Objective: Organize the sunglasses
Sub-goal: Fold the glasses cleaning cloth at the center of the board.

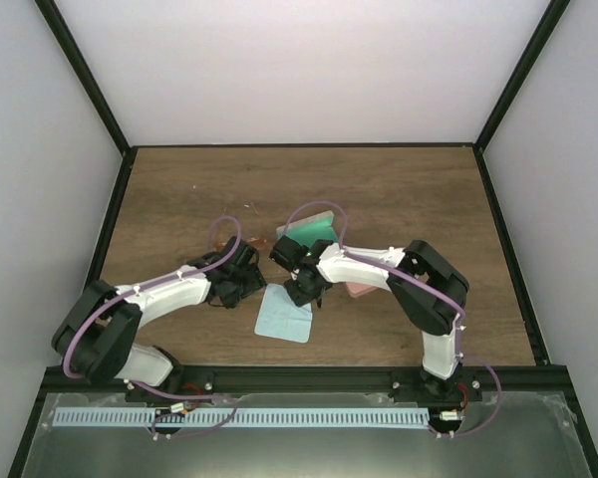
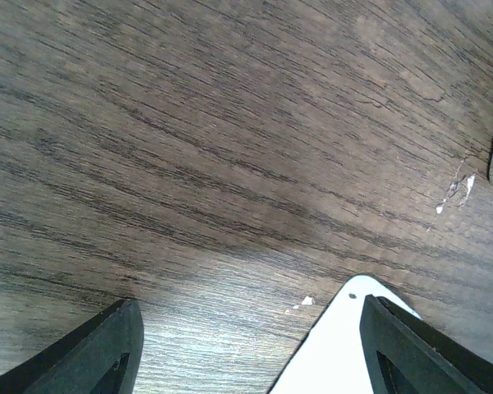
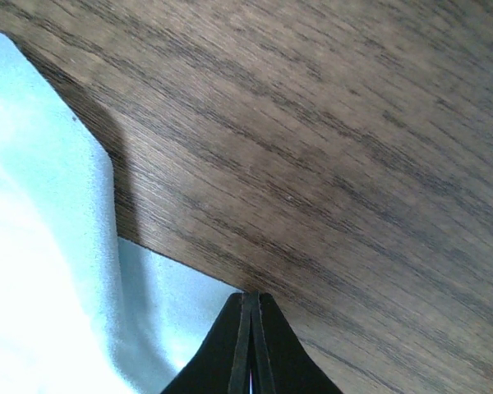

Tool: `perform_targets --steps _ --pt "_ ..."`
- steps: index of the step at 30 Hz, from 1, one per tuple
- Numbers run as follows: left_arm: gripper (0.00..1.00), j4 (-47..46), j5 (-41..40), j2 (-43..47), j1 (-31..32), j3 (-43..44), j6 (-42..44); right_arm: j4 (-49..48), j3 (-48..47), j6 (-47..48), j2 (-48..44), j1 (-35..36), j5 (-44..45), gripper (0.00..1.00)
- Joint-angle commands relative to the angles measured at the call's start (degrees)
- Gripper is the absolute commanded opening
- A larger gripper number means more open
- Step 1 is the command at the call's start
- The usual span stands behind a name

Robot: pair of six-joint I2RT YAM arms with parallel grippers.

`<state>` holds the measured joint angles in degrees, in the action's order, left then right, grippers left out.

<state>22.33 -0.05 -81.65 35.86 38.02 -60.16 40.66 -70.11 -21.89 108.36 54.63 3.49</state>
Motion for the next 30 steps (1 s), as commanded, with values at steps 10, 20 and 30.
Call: perform_targets --steps 10,20,30 --pt "0.74 0.8 -0.8 0.4 -0.4 1.1 6.2 1.7 2.2 -1.7 -3.2 -2.1 4.2 0.01" --pt "0.69 1.3 0.7 -3.4 0.1 5.7 11.6 1.3 3.5 -2.6 -4.2 -2.7 4.8 0.01" --pt "0.53 4.1 2.3 -11.8 1.4 11.8 17.9 0.6 3.8 -2.5 -3.8 -2.9 3.3 0.01"
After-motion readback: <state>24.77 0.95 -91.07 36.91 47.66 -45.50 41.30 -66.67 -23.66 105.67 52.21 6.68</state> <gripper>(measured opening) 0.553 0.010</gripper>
